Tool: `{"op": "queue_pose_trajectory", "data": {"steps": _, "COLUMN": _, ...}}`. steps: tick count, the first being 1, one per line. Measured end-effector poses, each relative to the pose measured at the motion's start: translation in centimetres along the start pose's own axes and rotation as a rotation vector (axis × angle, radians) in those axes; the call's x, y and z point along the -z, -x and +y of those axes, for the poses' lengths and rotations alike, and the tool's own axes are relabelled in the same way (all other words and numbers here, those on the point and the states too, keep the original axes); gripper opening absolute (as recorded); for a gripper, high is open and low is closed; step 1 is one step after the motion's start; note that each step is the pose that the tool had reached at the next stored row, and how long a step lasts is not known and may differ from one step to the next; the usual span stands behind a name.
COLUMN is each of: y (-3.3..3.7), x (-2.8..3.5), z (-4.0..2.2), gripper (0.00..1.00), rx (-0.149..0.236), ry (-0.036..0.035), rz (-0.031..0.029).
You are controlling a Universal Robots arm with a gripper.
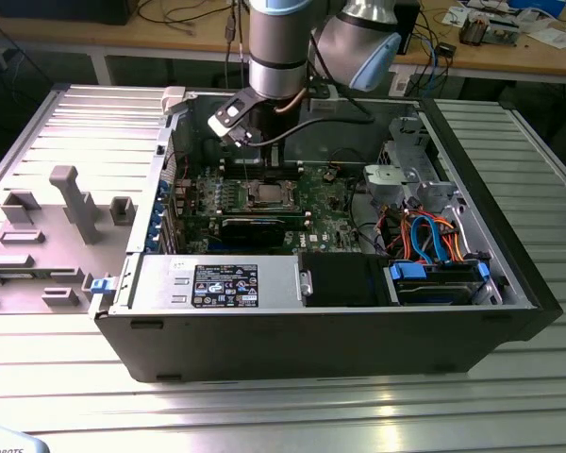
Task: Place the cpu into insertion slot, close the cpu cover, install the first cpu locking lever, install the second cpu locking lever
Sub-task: 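Close the cpu cover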
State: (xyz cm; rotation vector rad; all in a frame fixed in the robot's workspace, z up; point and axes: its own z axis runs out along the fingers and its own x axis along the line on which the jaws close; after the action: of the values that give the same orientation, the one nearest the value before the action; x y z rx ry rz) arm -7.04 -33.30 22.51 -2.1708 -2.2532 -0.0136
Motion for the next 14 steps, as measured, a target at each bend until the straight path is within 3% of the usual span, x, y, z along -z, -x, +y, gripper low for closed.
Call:
{"op": "queue_pose_trajectory", "data": {"steps": 1, "y": -0.04, "x": -0.15, "z": -1.12, "gripper": 0.11, "rx": 0.003, "ry": 0.0034, "rz": 0.0}}
{"op": "queue_pose_trajectory", "data": {"steps": 3, "y": -0.05, "x": -0.33, "z": -1.44, "gripper": 0.11, "rx": 0.004, "ry": 0.0048, "rz": -0.0001}}
{"op": "queue_pose_trajectory", "data": {"steps": 10, "y": -0.04, "x": -1.48, "z": -1.76, "gripper": 0.11, "rx": 0.007, "ry": 0.008, "rz": -0.0003}}
{"op": "queue_pose_trajectory", "data": {"steps": 14, "y": -0.04, "x": -1.74, "z": -1.78, "gripper": 0.11, "rx": 0.007, "ry": 0.0078, "rz": -0.0004}}
